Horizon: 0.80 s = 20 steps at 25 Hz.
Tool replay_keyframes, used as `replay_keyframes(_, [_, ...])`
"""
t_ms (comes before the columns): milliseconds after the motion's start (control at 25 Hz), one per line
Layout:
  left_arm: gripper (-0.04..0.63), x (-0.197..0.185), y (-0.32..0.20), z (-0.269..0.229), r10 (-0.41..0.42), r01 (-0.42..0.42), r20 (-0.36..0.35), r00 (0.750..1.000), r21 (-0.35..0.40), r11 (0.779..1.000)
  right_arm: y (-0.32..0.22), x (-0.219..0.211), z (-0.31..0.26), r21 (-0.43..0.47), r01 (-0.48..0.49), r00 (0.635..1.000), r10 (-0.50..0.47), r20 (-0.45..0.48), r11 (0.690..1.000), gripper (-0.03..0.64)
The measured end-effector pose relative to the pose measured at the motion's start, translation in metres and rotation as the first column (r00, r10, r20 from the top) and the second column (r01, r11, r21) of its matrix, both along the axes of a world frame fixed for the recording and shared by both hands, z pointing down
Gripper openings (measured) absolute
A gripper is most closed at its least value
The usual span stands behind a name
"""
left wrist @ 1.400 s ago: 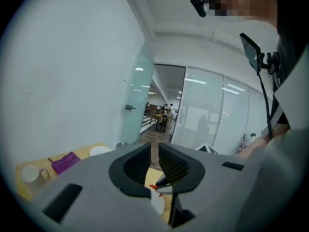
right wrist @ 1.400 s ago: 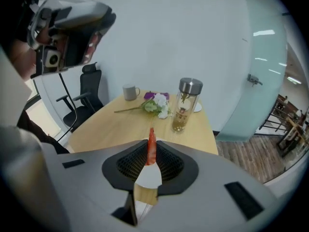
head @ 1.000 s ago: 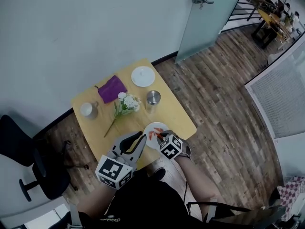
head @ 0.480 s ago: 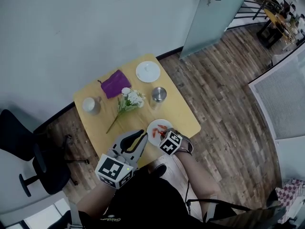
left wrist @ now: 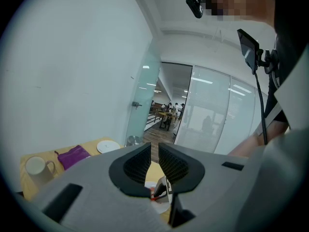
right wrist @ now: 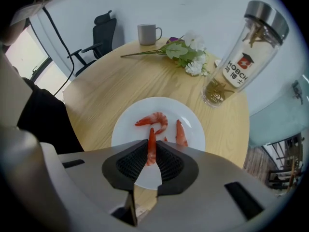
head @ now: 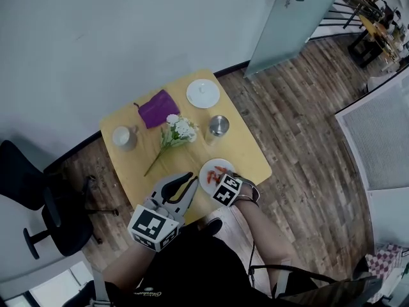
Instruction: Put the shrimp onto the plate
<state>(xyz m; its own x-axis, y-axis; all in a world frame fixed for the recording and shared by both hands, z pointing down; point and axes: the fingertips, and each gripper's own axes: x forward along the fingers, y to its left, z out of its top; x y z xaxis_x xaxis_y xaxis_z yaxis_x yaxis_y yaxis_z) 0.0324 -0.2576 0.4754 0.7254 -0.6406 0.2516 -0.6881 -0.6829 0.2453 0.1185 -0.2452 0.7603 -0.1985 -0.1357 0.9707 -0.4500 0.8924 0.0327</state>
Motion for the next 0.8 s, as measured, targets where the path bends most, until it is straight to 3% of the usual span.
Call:
replay_keyframes(480, [0.051, -0.0074, -0.0028, 0.0021, -0.005, 0.005, -0.009, 1.000, -0.003, 1.000, 0.0006, -0.0022, 0.0037, -0.039, 0.068, 0.996, -0.071, -0.061, 0.997, 0.060])
replay_keyframes(800, [0.051, -0.0107, 0.0001, 0.0022, -0.008, 0.008, -0.006, 1.000, -0.004, 1.000, 0.0002, -0.0016, 0.0026, -0.028, 0.027, 0.999, -0.028, -0.026, 0.999, 0.066])
